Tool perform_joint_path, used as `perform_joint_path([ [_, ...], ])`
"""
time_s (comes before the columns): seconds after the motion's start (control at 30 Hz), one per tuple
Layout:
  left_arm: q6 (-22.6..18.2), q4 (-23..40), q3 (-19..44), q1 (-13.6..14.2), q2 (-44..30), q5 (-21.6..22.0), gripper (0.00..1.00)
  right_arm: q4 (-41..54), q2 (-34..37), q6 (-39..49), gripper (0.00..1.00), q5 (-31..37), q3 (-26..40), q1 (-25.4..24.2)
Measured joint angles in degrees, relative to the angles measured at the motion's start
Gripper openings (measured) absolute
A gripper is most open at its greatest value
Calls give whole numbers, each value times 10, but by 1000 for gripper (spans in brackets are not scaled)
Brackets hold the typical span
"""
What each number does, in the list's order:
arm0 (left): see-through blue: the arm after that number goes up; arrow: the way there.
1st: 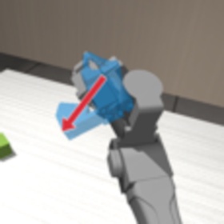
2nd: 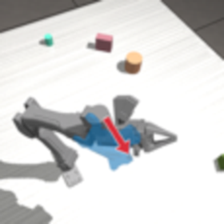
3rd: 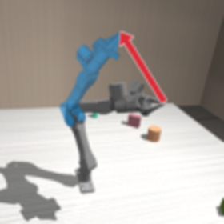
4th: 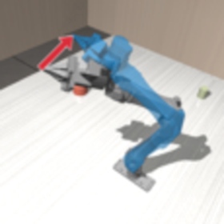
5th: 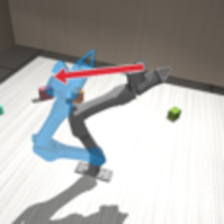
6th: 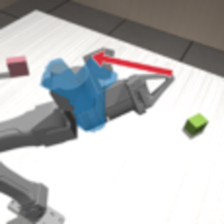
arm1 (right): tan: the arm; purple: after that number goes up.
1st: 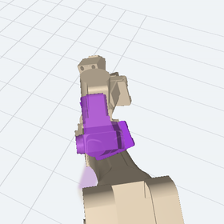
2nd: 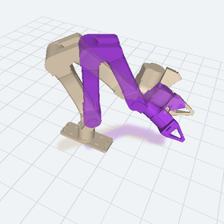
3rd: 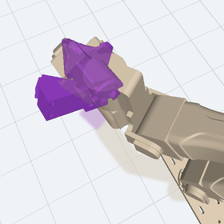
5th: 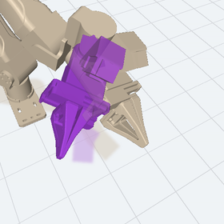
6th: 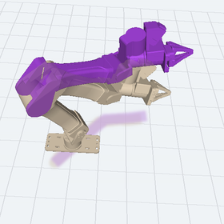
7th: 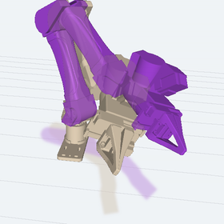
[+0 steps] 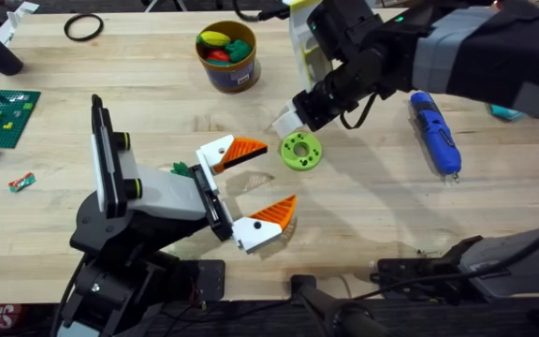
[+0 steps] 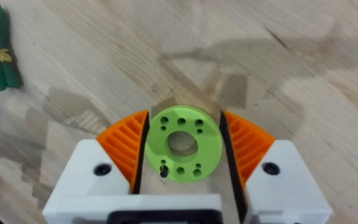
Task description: Pick up the gripper from the table and insert it into the empty holder that is missing its gripper. Then pick up a screw, insert it into the mounting hole, and use the screwdriver to tighten it. Finally, clean up the table by picking up the vegetable and placing it into the bucket.
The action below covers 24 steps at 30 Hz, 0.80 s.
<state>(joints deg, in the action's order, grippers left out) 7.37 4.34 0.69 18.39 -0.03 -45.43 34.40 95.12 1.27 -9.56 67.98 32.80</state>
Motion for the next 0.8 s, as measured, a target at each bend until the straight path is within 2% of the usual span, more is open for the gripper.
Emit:
perform_joint_path([
  [0.27,2,0,0,0,0,1,986,38,-25,-13,690,-3,0,0],
  [0.57,2,0,0,0,0,1,986,182,-206,-17,690,33,5,0],
  [0.8,2,0,0,0,0,1,986,274,-295,-17,690,53,6,0],
])
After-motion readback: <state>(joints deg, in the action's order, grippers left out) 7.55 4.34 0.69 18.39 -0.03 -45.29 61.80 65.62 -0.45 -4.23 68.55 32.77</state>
